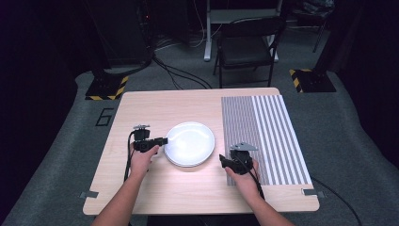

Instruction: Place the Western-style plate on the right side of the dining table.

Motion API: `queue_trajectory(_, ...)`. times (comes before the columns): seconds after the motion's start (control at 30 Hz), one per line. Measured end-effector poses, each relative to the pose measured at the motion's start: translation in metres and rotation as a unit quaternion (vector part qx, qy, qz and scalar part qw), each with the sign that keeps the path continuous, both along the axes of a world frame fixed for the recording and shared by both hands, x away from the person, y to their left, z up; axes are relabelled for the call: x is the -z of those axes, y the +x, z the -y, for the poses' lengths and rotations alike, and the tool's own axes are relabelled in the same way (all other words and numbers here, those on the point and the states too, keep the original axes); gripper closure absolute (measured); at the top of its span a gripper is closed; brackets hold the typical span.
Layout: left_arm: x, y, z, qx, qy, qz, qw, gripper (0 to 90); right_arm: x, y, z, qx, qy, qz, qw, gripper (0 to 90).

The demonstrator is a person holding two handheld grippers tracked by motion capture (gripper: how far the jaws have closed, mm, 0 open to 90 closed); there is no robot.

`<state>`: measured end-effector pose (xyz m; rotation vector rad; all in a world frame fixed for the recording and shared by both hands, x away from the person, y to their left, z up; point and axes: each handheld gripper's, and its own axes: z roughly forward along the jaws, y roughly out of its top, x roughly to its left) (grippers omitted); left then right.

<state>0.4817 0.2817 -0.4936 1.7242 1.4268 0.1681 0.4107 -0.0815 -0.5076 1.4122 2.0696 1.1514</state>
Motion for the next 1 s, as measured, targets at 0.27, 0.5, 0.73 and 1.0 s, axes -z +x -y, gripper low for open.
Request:
queue_trajectory(0.27,0.002,0.002,0.002,0.002,-0.003,-0.009,1.0000,65.4,-0.003,0.011,-0.007,0.007,0.004,0.001,1.0000,47.4)
queue_trajectory(0.5,0.003,0.002,0.001,0.004,-0.009,-0.012,0.9999,65.1,-0.007,0.024,-0.013,0.012,0.019,-0.002,0.9997,45.6)
queue_trajectory(0.73,0.004,0.002,0.002,0.006,-0.010,-0.013,0.9999,63.7,-0.005,0.036,-0.026,0.009,0.021,-0.010,0.9997,44.1)
queue_trajectory(1.0,0.005,0.001,0.001,0.011,-0.017,-0.013,0.9997,63.1,0.004,0.049,-0.036,0.015,0.025,-0.033,0.9990,41.6)
